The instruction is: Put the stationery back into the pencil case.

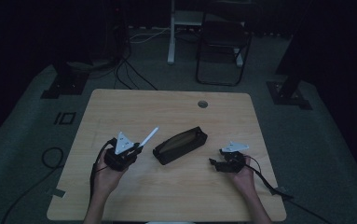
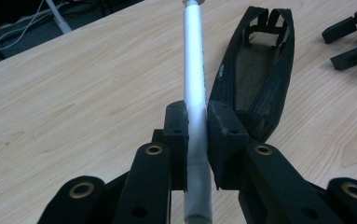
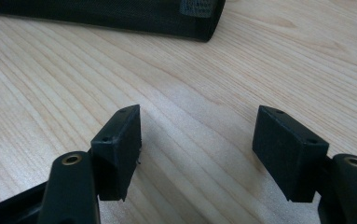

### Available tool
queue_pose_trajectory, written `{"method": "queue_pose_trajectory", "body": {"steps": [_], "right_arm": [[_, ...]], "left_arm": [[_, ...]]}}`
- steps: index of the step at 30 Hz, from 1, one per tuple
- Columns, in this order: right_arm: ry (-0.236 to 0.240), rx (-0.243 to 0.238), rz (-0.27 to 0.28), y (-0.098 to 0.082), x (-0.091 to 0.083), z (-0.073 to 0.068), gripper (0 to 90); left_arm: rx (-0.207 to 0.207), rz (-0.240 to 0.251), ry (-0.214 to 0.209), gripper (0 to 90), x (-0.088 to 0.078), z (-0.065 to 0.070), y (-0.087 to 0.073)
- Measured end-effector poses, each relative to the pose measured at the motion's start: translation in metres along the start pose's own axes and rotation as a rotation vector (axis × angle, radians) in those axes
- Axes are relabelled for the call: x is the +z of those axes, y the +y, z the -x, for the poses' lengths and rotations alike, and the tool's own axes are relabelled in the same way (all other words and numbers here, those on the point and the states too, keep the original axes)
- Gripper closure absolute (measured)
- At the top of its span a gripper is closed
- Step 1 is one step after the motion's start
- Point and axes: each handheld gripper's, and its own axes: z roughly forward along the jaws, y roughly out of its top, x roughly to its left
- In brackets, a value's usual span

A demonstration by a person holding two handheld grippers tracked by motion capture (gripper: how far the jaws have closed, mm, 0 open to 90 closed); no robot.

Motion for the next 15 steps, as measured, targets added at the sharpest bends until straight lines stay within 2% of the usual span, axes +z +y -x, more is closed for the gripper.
{"method": "queue_pose_trajectory", "body": {"steps": [15], "right_arm": [[0.000, 0.000, 0.000, 0.0000, 0.0000, 0.0000, 32.1]], "left_arm": [[0.011, 0.013, -0.021, 78.8, 0.0026, 0.0051, 0.0068]]}}
